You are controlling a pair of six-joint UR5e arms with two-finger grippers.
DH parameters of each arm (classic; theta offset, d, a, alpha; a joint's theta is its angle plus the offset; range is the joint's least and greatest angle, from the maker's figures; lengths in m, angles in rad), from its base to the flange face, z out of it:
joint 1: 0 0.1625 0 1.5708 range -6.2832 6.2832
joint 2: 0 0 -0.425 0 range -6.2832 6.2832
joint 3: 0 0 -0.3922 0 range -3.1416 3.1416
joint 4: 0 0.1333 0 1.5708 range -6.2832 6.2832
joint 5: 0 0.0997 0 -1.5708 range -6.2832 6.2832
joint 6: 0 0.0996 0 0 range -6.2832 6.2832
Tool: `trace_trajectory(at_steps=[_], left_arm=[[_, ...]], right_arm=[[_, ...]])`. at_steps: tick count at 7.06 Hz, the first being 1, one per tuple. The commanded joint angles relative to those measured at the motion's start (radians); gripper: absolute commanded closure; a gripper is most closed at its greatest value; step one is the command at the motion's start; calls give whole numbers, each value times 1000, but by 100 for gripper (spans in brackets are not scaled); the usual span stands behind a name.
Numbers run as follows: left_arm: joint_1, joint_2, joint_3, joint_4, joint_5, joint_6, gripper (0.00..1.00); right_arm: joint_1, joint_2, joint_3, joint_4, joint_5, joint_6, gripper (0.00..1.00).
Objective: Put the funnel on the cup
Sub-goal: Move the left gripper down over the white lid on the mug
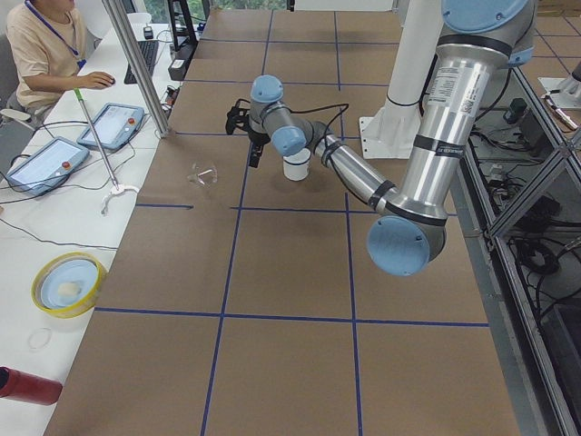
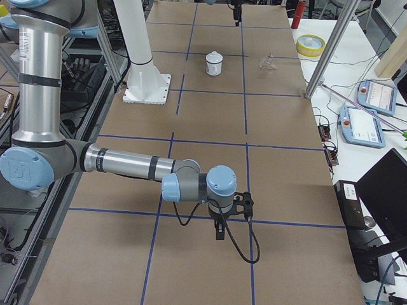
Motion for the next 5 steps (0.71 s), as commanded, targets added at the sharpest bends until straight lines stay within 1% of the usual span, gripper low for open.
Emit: trace_trajectory(at_steps=[1, 2, 4, 5], left_arm=[[232, -142, -66, 248, 172, -247, 0], [297, -146, -64, 249, 241, -303, 0], [319, -140, -50, 251, 303, -314, 0], [334, -138, -46, 251, 335, -316, 3]], right_arm=[[0, 0, 0, 0, 0, 0, 0], [0, 0, 0, 0, 0, 0, 0], [0, 0, 0, 0, 0, 0, 0], [0, 0, 0, 0, 0, 0, 0]])
